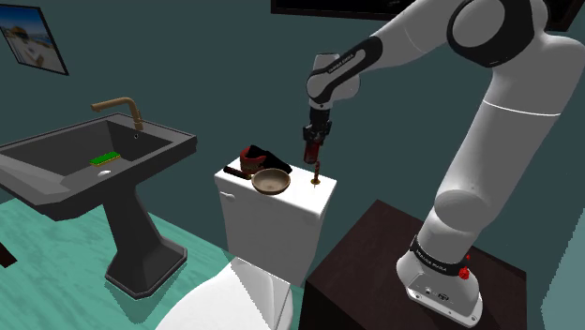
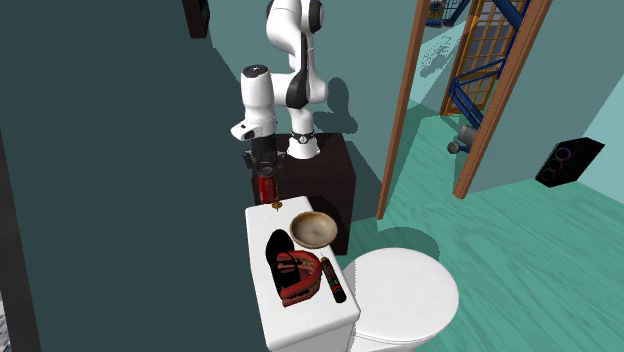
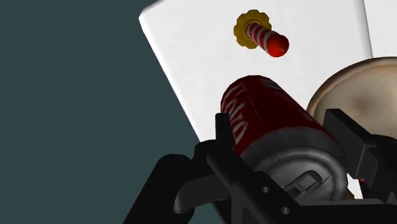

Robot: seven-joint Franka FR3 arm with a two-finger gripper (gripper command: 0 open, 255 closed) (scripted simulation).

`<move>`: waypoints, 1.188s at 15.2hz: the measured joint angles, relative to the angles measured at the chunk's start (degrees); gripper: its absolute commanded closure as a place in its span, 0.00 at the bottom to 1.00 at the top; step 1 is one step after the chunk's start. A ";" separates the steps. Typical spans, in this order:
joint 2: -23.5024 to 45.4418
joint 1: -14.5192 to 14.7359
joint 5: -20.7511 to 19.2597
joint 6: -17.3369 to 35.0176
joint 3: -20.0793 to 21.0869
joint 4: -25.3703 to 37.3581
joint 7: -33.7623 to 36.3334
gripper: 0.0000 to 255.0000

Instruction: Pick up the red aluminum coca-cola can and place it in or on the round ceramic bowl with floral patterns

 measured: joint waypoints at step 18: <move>9.90 8.78 -0.29 -7.50 7.49 17.36 16.48 1.00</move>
